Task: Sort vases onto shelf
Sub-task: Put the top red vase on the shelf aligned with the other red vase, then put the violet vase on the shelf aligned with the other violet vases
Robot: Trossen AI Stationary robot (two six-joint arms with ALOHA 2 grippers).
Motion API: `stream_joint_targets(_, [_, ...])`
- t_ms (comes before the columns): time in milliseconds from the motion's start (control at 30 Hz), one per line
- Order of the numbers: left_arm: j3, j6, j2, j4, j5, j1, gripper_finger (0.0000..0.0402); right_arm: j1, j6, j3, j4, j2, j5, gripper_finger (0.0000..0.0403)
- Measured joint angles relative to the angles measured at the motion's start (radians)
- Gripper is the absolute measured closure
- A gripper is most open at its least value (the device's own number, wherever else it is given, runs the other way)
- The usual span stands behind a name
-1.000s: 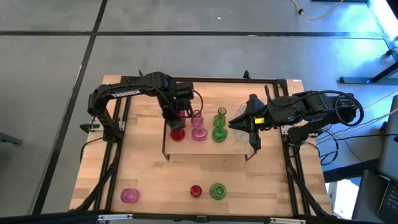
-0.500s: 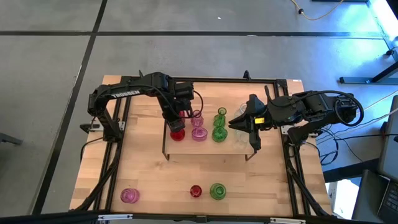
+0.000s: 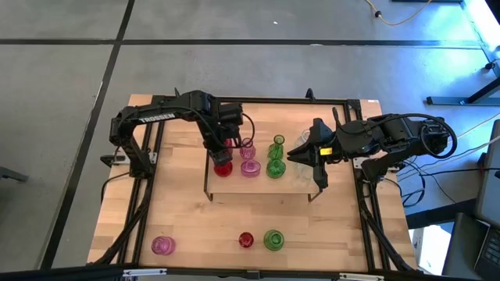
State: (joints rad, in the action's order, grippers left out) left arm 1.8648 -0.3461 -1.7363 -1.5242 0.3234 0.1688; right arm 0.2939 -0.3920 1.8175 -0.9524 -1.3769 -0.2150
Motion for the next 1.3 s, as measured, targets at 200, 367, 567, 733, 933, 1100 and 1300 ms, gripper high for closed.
stream_joint_targets(200, [0.000, -0.015, 0.000, 0.000, -0.015, 0.000, 0.0276, 0.000, 0.000, 0.000, 0.000, 0.000, 0.000, 0.0363])
stream_joint_targets(367, [0.000, -0.027, 0.005, -0.001, -0.016, 0.000, 0.0272, 0.000, 0.000, 0.000, 0.000, 0.000, 0.000, 0.0363])
stream_joint_targets(567, [0.000, -0.051, 0.035, -0.009, -0.023, 0.000, 0.0273, 0.000, 0.000, 0.000, 0.000, 0.000, 0.000, 0.0363])
stream_joint_targets(733, [0.000, -0.093, 0.083, -0.013, -0.027, 0.001, 0.0273, 0.000, 0.003, 0.000, 0.001, 0.000, 0.000, 0.0363])
stream_joint_targets(933, [0.000, -0.197, 0.195, -0.033, -0.074, 0.001, 0.0273, 0.000, 0.003, 0.000, 0.000, 0.000, 0.000, 0.0363])
stream_joint_targets(1100, [0.000, -0.376, 0.315, -0.045, -0.087, -0.059, 0.0273, 0.000, 0.022, 0.000, 0.000, 0.000, 0.000, 0.0363])
stream_joint_targets(1300, [0.000, -0.576, 0.374, -0.047, -0.213, -0.352, 0.0273, 0.000, 0.060, 0.000, -0.001, 0.000, -0.036, 0.0363])
